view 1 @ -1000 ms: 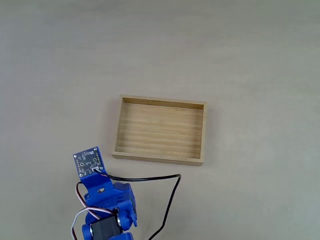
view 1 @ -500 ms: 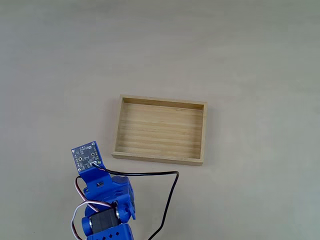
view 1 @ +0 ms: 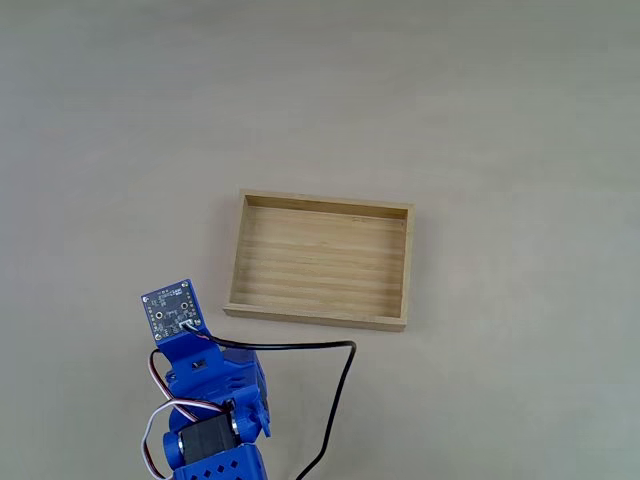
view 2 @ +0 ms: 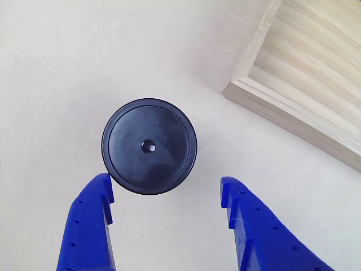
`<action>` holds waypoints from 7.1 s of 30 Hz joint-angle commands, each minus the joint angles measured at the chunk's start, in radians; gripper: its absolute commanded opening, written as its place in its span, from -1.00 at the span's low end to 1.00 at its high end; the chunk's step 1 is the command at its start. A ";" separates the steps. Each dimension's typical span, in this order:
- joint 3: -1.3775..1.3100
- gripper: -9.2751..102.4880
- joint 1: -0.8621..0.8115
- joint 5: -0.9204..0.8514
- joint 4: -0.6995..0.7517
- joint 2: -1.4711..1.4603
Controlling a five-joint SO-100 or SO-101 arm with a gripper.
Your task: Place the black cylinder in the wooden box then return to rest.
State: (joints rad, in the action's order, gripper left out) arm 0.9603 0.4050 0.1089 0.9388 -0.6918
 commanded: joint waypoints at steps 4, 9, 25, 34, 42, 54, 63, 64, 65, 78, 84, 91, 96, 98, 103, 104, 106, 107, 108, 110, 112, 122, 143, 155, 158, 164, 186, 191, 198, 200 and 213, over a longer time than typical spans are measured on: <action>-0.106 -0.33 0.035 -0.009 -0.009 -0.040; -0.106 -0.33 0.043 -0.015 -0.008 -0.043; -0.118 -0.31 0.011 0.002 -0.035 0.011; -0.121 -0.31 0.008 0.005 -0.051 0.026; -0.129 -0.31 0.014 0.005 -0.067 0.055; -0.132 -0.31 0.021 0.003 -0.098 0.092; -0.135 -0.31 0.041 -0.002 -0.130 0.120; -0.135 -0.31 0.044 -0.002 -0.132 0.120; -0.133 -0.31 0.048 -0.002 -0.133 0.120; -0.130 -0.32 0.046 0.002 -0.160 0.152; -0.137 -0.32 0.044 0.003 -0.181 0.175; -0.150 -0.37 0.046 0.002 -0.189 0.196; -0.150 -0.42 0.046 0.002 -0.202 0.196; -0.150 -0.45 0.048 0.002 -0.202 0.195; -0.149 -0.45 0.052 -0.002 -0.202 0.193; -0.149 -0.47 0.052 -0.003 -0.202 0.192; -0.147 -0.48 0.052 -0.003 -0.201 0.189; -0.147 -0.48 0.052 -0.006 -0.199 0.184; -0.149 -0.48 0.051 -0.011 -0.195 0.179; -0.153 -0.49 0.052 -0.029 -0.178 0.163; -0.158 -0.49 0.055 -0.038 -0.149 0.135; -0.253 -0.49 0.075 -0.075 0.057 -0.018; -0.584 -0.48 -0.232 0.037 0.160 0.112; -0.735 -0.49 -0.425 0.063 0.130 0.354; -0.761 -0.49 -0.454 0.063 0.103 0.416; -0.825 -0.49 -0.477 0.064 0.077 0.525; -0.758 -0.49 -0.449 0.054 -0.086 0.637; -0.675 -0.49 -0.442 0.060 -0.127 0.607; -0.630 -0.49 -0.439 0.060 -0.150 0.606; -0.632 -0.49 -0.439 0.061 -0.164 0.612; -0.637 -0.49 -0.442 0.055 -0.198 0.655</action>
State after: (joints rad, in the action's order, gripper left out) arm 0.3467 -0.0353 0.1672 0.7747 -0.0230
